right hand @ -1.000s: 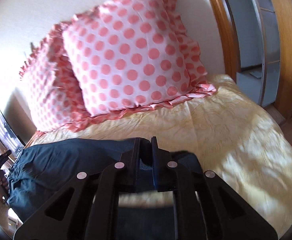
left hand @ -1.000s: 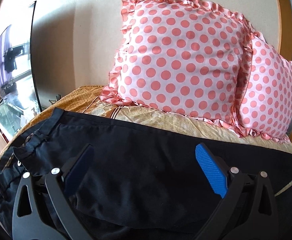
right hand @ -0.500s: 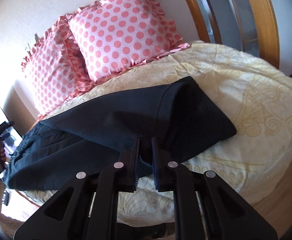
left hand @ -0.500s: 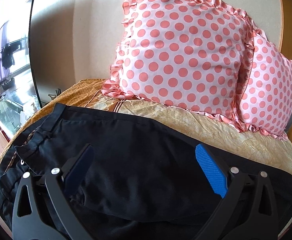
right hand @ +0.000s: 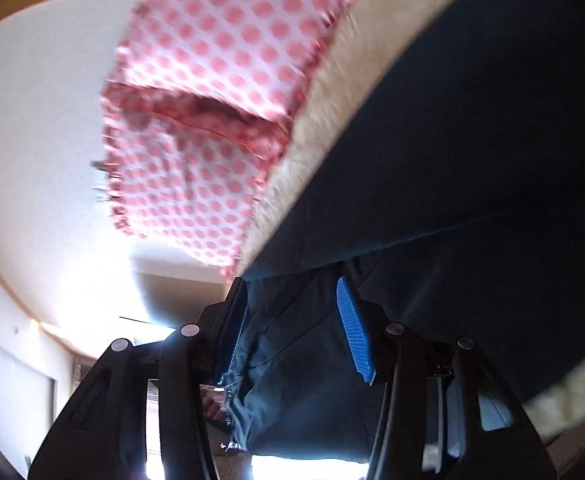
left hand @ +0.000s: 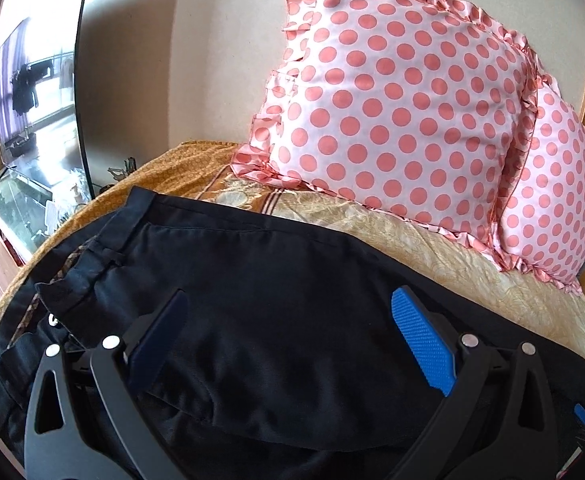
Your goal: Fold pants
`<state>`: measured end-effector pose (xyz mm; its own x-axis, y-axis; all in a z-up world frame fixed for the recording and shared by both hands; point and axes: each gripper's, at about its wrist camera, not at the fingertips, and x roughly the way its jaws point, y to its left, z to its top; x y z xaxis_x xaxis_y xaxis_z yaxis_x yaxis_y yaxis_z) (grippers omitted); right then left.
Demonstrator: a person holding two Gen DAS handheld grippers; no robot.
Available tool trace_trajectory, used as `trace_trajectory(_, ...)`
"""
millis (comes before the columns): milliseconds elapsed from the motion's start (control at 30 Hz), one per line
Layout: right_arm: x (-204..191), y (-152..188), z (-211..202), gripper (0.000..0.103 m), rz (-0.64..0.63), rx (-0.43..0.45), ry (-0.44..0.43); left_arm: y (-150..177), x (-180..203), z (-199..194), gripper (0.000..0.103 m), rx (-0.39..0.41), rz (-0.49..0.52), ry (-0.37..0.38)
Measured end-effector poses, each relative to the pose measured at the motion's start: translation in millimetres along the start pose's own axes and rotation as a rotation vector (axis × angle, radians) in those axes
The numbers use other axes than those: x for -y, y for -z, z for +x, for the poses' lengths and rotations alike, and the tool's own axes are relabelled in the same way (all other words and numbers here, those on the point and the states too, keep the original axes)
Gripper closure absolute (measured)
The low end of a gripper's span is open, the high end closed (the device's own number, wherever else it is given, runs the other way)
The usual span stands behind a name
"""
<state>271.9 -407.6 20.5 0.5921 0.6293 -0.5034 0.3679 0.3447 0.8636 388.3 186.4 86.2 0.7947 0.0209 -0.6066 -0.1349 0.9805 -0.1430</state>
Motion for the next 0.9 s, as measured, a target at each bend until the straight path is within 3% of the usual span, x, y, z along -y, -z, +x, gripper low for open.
trace_trajectory(233,-8,-1,21,0.054,0.02,0.149,0.152,-2,-25,-1,0.002,0.021,-0.009,-0.022)
trace_trajectory(333,-9,-3,22,0.062,0.042,0.194,0.201,-5,-32,10,0.002,-0.026,-0.013,0.018)
trace_trajectory(367,-8,-4,22,0.074,0.049,0.21,0.208,-7,-35,13,0.002,-0.037,-0.017,0.022)
trace_trajectory(400,-6,-5,20,0.092,0.051,0.235,0.196,-8,-38,16,0.002,-0.046,-0.023,0.032)
trace_trajectory(467,-1,-4,15,0.098,0.044,0.259,0.133,-14,-42,22,0.002,-0.065,-0.039,0.054)
trace_trajectory(667,-6,15,-21,0.099,-0.099,0.321,-0.048,-46,-48,47,0.002,-0.132,-0.112,0.163)
trace_trajectory(833,-23,29,-42,0.099,-0.252,0.361,-0.089,-68,-40,86,0.003,-0.272,-0.161,0.217)
trace_trajectory(900,-26,31,-43,0.099,-0.283,0.361,-0.086,-72,-40,101,0.012,-0.334,-0.205,0.23)
